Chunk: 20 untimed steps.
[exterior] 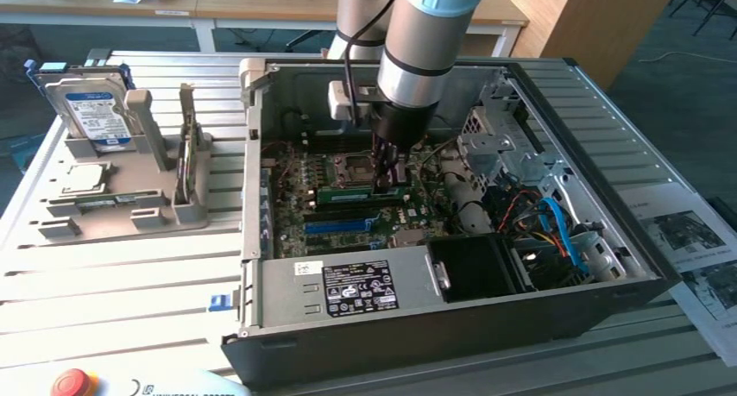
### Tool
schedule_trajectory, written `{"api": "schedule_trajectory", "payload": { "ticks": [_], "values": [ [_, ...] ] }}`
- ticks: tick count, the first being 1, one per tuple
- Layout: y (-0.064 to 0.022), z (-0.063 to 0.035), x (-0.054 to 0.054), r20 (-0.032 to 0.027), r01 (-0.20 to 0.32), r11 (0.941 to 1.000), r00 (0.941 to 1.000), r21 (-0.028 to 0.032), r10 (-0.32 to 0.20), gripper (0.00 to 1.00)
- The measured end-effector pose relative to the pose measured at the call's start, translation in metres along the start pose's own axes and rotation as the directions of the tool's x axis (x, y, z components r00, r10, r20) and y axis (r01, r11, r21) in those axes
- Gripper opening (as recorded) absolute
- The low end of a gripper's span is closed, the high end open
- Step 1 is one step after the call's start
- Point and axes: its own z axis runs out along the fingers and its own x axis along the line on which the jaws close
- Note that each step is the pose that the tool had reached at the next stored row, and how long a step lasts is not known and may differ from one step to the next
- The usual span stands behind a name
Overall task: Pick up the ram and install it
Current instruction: 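Insert the ram into the slot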
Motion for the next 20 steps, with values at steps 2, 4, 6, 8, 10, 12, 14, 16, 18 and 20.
{"api": "schedule_trajectory", "payload": {
  "ticks": [2,4,6,8,10,12,14,16,18,20],
  "values": [
    [0.0,0.0,0.0,0.0002,-0.003,1.0,1.0,0.0001,0.003,0.12],
    [0.0,0.0,0.0,0.0002,-0.004,1.0,1.0,0.0001,0.004,0.12],
    [0.0,0.0,0.0,0.0002,-0.004,1.0,1.0,0.0001,0.004,0.12],
    [0.0,0.0,0.0,0.0002,-0.004,1.0,1.0,0.0,0.004,0.12],
    [-0.0003,0.0058,0.0001,0.0005,-0.004,1.0,1.0,0.0002,0.004,0.12],
    [-0.0002,0.0074,0.0002,0.0002,-0.004,1.0,1.0,0.0003,0.004,0.12],
    [-0.0001,0.0078,0.0002,0.0,-0.004,1.0,1.0,0.0002,0.004,0.12],
    [0.0,0.0079,0.0002,0.0,-0.004,1.0,1.0,0.0002,0.004,0.12],
    [0.0,0.0079,0.0002,0.0001,-0.004,1.0,1.0,0.0002,0.004,0.12],
    [-0.0001,0.008,0.0002,0.0002,-0.004,1.0,1.0,0.0002,0.004,0.12]
  ]
}}
